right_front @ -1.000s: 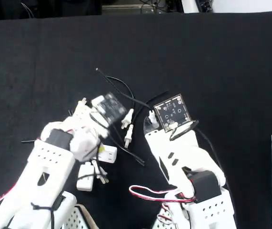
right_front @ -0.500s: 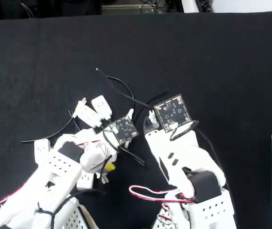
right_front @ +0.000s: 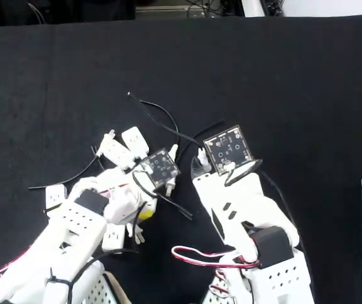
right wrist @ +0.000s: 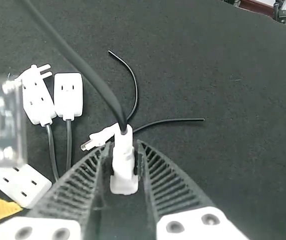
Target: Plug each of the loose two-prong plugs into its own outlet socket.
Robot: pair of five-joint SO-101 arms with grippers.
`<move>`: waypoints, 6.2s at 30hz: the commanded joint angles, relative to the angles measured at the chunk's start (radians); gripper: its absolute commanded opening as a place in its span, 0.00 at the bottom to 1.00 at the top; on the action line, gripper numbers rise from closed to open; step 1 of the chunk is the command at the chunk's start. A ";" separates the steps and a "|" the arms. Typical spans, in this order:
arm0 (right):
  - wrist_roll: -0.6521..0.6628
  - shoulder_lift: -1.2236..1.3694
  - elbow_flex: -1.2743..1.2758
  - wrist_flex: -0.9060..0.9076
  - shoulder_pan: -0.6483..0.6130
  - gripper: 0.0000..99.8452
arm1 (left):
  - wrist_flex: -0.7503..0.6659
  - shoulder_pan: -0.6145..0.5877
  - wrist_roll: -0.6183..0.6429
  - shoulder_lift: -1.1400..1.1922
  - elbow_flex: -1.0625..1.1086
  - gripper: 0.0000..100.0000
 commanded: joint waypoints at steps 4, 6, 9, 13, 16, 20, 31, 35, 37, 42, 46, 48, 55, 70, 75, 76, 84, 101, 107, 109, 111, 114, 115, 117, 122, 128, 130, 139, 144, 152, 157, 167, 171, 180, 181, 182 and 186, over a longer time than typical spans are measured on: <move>-0.005 -0.002 -0.010 -0.020 -0.011 0.01 | 0.106 -0.019 -0.055 -0.011 -0.154 0.33; -0.005 -0.002 -0.010 -0.020 -0.011 0.01 | 0.112 -0.015 -0.086 0.009 -0.153 0.33; -0.005 -0.002 -0.010 -0.020 -0.011 0.01 | 0.106 -0.015 -0.118 0.087 -0.163 0.33; -0.005 -0.002 -0.010 -0.020 -0.011 0.01 | 0.074 -0.018 -0.129 0.227 -0.208 0.33; -0.005 -0.002 -0.010 -0.020 -0.011 0.01 | 0.061 -0.022 -0.129 0.322 -0.271 0.33; -0.005 -0.002 -0.010 -0.018 -0.011 0.01 | 0.061 -0.016 -0.129 0.404 -0.326 0.31; -0.005 -0.002 -0.010 -0.018 -0.011 0.01 | 0.061 -0.024 -0.127 0.416 -0.294 0.13; -0.005 -0.002 -0.010 -0.018 -0.011 0.01 | 0.061 -0.087 -0.127 0.416 -0.278 0.09; -0.005 -0.002 -0.010 -0.018 -0.011 0.01 | 0.061 -0.147 -0.127 0.416 -0.278 0.09; -0.005 -0.002 -0.010 -0.018 -0.011 0.01 | 0.017 -0.266 -0.127 0.425 -0.269 0.09; -0.008 -0.002 -0.010 -0.018 -0.011 0.01 | 0.014 -0.257 -0.127 0.419 -0.243 0.12; -0.009 -0.002 -0.010 -0.018 -0.012 0.01 | 0.023 -0.249 -0.126 0.416 -0.236 0.19; -0.008 -0.002 0.018 -0.025 -0.110 0.01 | 0.044 -0.251 0.012 0.393 -0.252 0.29; -0.011 0.114 0.028 -0.114 -0.190 0.01 | 0.235 -0.423 0.229 -0.164 -0.168 0.30; -0.078 0.280 -0.027 -0.160 -0.226 0.01 | 0.158 -0.466 0.281 -0.308 0.007 0.30; -0.124 0.306 -0.045 -0.160 -0.236 0.01 | 0.133 -0.472 0.290 -0.330 0.047 0.30; -0.209 0.452 -0.073 -0.282 -0.305 0.01 | 0.023 -0.492 0.350 -0.436 0.191 0.30; -0.213 0.805 0.104 -0.964 -0.416 0.01 | 0.021 -0.650 0.425 -0.468 0.174 0.30; -0.212 0.934 0.102 -1.071 -0.413 0.01 | 0.015 -0.587 0.430 -0.465 0.171 0.30; -0.212 0.934 0.104 -1.074 -0.413 0.01 | -0.018 -0.564 0.454 -0.466 0.173 0.30; -0.212 0.918 0.107 -1.069 -0.413 0.01 | -0.058 -0.559 0.519 -0.466 0.171 0.30; -0.212 0.866 0.137 -1.069 -0.413 0.01 | -0.104 -0.559 0.572 -0.466 0.147 0.30; -0.210 0.837 0.151 -1.069 -0.413 0.01 | -0.104 -0.559 0.578 -0.462 0.131 0.30; -0.209 0.771 0.183 -1.069 -0.413 0.01 | -0.104 -0.558 0.595 -0.462 0.111 0.30; -0.209 0.607 0.262 -1.066 -0.417 0.01 | -0.098 -0.473 0.658 -0.470 0.088 0.30; -0.215 0.549 0.262 -0.965 -0.419 0.01 | -0.087 -0.395 0.678 -0.471 0.059 0.30; -0.215 0.549 0.262 -0.967 -0.419 0.01 | -0.063 -0.389 0.686 -0.471 0.027 0.30; -0.215 0.549 0.263 -0.965 -0.419 0.01 | -0.008 -0.272 0.769 -0.471 -0.061 0.30; -0.215 0.549 0.266 -0.965 -0.417 0.01 | 0.066 -0.211 0.761 -0.479 -0.074 0.30; -0.215 0.550 0.259 -0.930 -0.413 0.01 | 0.181 -0.245 0.726 -0.726 -0.048 0.30; -0.272 0.552 0.183 -0.786 -0.413 0.01 | 0.192 -0.394 0.726 -0.891 0.044 0.30; -0.296 0.573 0.116 -0.764 -0.413 0.01 | 0.189 -0.641 0.718 -1.026 0.254 0.30; -0.296 0.725 0.070 -0.822 -0.413 0.01 | 0.170 -0.657 0.724 -1.026 0.268 0.30; -0.296 0.905 -0.027 -0.830 -0.411 0.01 | 0.169 -0.659 0.720 -1.026 0.294 0.30; -0.296 0.906 -0.027 -0.830 -0.411 0.01 | 0.169 -0.659 0.720 -1.026 0.294 0.30; -0.296 0.908 -0.027 -0.838 -0.407 0.01 | 0.169 -0.659 0.720 -1.026 0.295 0.30; -0.296 0.909 -0.005 -0.904 -0.354 0.01 | 0.172 -0.659 0.720 -1.026 0.295 0.30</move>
